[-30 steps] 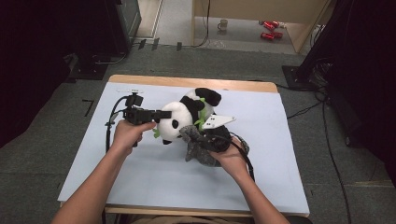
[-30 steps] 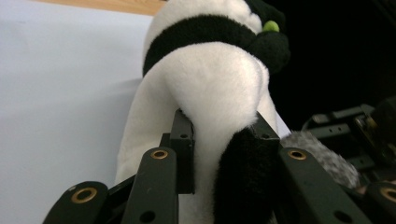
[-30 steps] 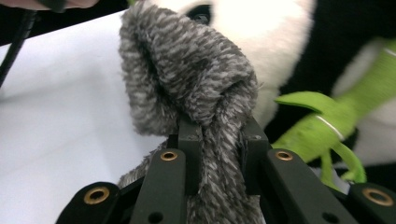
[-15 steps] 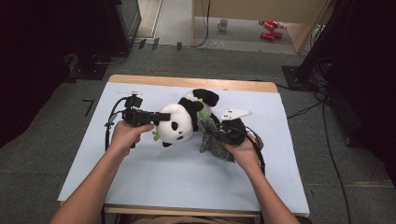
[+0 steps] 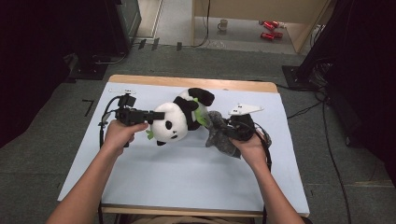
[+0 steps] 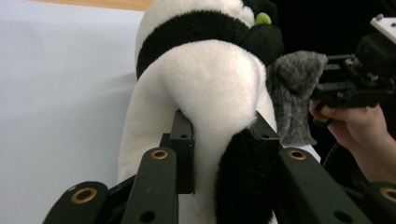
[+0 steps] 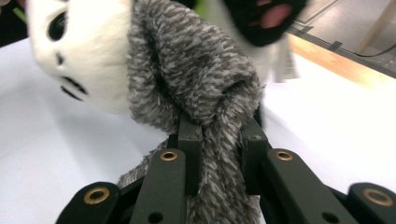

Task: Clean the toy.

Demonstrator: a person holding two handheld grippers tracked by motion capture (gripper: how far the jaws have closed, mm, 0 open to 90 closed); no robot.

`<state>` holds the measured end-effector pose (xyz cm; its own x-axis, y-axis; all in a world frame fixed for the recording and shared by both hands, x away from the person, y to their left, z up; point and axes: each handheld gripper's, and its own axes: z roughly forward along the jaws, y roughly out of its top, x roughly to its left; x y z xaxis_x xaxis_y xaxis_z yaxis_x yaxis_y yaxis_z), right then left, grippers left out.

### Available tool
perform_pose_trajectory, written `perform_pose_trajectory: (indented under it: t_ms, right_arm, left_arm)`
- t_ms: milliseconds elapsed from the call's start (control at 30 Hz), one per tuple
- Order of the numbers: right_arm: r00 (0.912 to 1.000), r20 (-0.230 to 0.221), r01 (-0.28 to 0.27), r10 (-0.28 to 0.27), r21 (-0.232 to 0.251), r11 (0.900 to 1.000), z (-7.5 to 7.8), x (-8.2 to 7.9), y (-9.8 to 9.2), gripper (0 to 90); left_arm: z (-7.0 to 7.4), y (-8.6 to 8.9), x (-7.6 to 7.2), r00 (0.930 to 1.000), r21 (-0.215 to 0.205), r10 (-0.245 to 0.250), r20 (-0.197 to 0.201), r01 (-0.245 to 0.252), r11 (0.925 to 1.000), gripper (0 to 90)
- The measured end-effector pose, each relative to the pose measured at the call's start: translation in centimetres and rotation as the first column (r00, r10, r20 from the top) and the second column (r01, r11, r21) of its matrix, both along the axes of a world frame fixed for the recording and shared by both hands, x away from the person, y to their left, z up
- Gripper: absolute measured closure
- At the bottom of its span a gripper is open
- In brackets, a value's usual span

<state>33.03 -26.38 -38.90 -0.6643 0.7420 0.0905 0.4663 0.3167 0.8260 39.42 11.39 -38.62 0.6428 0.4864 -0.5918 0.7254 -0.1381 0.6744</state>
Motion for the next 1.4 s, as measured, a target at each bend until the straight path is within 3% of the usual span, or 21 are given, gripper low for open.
perform_pose_trajectory:
  t_ms: [300,467,667,833,900,1000,1100,1167,1400]
  right_arm:
    - [0.9998,0.006,0.021,-0.021,0.01,1.0,0.7,0.2,-2.0,76.8]
    - [0.9996,-0.009,0.026,-0.026,0.019,0.999,0.9,0.4,-3.1,76.7]
    - [0.9987,-0.034,0.038,-0.037,0.017,0.999,0.8,0.6,-4.7,76.4]
    - [0.9975,-0.049,0.051,-0.05,0.02,0.998,0.6,0.5,-5.3,76.4]
    - [0.9974,-0.051,0.052,-0.052,0.0,0.999,0.4,0.5,-5.3,76.4]
    - [0.9955,-0.068,0.066,-0.066,-0.008,0.998,-0.2,0.6,-5.9,76.4]
    - [0.9933,-0.087,0.076,-0.076,-0.007,0.997,-0.9,0.7,-6.6,76.4]
    - [0.9917,-0.098,0.081,-0.082,-0.011,0.997,-1.3,0.6,-6.8,76.4]
    - [0.9911,-0.114,0.067,-0.069,-0.019,0.998,-2.0,0.6,-6.3,76.4]
  left_arm:
    - [0.0,0.2,-0.3,0.9976,0.02,-0.068,0.012,0.068,0.9975,69.8]
    - [0.0,0.2,-0.7,0.9914,0.027,-0.126,0.033,0.125,0.9917,69.2]
    - [-0.5,-0.1,-0.9,0.9844,0.041,-0.174,0.023,0.173,0.984,68.7]
    - [-1.3,-0.5,-0.8,0.985,0.075,-0.171,0.02,0.169,0.9827,68.2]
    - [-1.3,-0.2,-0.7,0.9871,0.059,-0.159,0.015,0.158,0.9856,68.2]
    - [-1.3,0.2,-0.4,0.9901,0.068,-0.139,0.021,0.137,0.9882,68.3]
    - [-1.5,0.9,0.1,0.9937,0.054,-0.104,0.04,0.102,0.9933,68.5]
    - [-1.7,1.3,0.7,0.9951,0.041,-0.095,0.028,0.094,0.9947,68.6]
    - [-1.6,1.2,1.9,0.9965,0.013,-0.059,0.059,0.058,0.9982,68.7]
